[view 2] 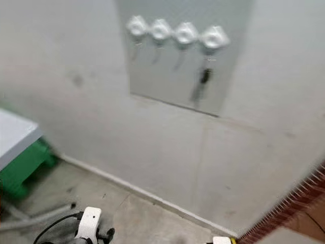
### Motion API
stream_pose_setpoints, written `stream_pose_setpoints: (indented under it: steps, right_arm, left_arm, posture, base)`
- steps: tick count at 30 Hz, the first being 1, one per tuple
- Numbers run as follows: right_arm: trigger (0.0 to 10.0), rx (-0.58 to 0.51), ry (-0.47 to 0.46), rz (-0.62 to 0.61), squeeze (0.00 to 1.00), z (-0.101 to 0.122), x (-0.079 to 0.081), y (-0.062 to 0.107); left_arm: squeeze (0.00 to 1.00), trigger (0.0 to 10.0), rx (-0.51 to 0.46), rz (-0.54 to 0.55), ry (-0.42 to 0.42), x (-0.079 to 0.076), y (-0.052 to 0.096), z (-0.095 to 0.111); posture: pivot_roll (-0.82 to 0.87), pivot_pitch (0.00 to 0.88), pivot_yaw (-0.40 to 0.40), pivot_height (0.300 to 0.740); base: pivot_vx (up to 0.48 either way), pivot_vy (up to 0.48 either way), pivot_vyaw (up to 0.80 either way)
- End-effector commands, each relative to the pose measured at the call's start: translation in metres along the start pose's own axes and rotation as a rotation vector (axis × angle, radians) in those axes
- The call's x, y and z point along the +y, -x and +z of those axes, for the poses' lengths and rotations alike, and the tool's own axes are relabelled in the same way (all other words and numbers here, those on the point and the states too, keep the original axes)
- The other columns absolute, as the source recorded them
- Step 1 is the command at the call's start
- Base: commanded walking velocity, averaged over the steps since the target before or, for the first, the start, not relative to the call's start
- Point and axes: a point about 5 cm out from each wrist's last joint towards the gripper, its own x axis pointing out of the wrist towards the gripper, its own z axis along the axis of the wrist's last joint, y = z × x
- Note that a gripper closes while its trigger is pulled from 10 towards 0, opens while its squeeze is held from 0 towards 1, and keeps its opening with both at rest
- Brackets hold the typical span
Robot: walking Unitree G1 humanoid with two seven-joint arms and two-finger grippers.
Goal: Hang keys on a hook
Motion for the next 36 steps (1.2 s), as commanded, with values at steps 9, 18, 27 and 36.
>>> stream_pose_setpoints:
  steps: [9, 18, 27, 36]
  right_arm:
    - [10.0, 0.034, -0.003, -0.01, 0.0, -0.0102, -0.0037, 0.0025]
    - [10.0, 0.043, -0.017, -0.012, 0.0, -0.0121, -0.0034, 0.0028]
    - [10.0, 0.051, -0.024, -0.01, 0.0, -0.0141, -0.0018, 0.0031]
    - [10.0, 0.068, -0.024, -0.01, 0.0, -0.0187, -0.0021, 0.0042]
  left_arm:
    - [0.0, 10.0, -0.043, -0.003, 0.005, -0.0049, -0.0032, 0.0139]
    - [0.0, 10.0, -0.046, 0.019, 0.065, -0.0004, -0.0036, 0.0169]
    - [0.0, 10.0, -0.044, 0.018, 0.071, -0.0006, -0.0034, 0.0162]
    - [0.0, 10.0, -0.043, 0.016, 0.068, -0.0005, -0.0034, 0.0158]
  posture:
    - [-0.05, 0.0, 0.021, 0.74]
    - [-0.05, 0.0, 0.021, 0.74]
    - [-0.05, 0.0, 0.025, 0.74]
    - [-0.05, 0.0, 0.026, 0.74]
  base:
    - [0.0, 0.0, 0.8]
    - [0.0, 0.0, 0.8]
    - [0.0, 0.0, 0.8]
    - [0.0, 0.0, 0.8]
